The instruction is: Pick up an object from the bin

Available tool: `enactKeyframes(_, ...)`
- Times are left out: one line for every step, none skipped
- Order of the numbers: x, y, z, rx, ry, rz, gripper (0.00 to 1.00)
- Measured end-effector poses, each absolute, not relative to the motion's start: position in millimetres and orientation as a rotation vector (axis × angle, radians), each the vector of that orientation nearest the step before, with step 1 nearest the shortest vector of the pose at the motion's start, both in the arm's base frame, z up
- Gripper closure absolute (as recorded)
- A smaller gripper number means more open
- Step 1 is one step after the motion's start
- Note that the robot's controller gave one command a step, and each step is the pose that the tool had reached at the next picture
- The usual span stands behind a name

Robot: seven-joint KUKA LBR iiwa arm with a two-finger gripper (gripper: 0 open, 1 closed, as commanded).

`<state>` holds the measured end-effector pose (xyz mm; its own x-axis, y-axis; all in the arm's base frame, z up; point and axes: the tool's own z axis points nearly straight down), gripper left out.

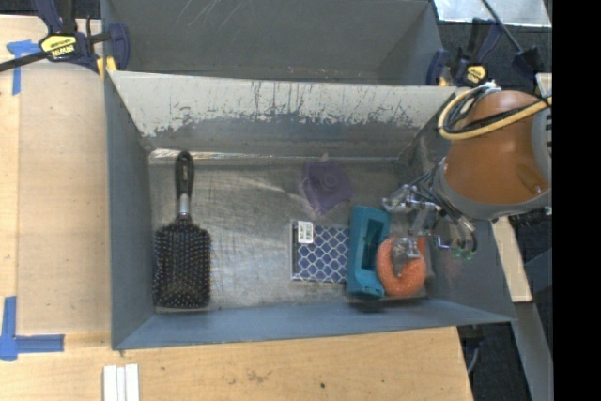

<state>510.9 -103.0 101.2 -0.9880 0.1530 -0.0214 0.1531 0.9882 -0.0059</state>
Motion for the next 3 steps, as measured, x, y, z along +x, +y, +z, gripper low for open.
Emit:
enactKeyframes(510.9, -103.0, 101.2, 0.239, 3.112, -0.012, 1.0)
enactKeyframes(510.9, -103.0, 101.2, 0.239, 3.112, -0.012, 1.0)
enactKeyframes(510.9, -103.0, 101.2, 0.239, 3.112, -0.012, 1.0)
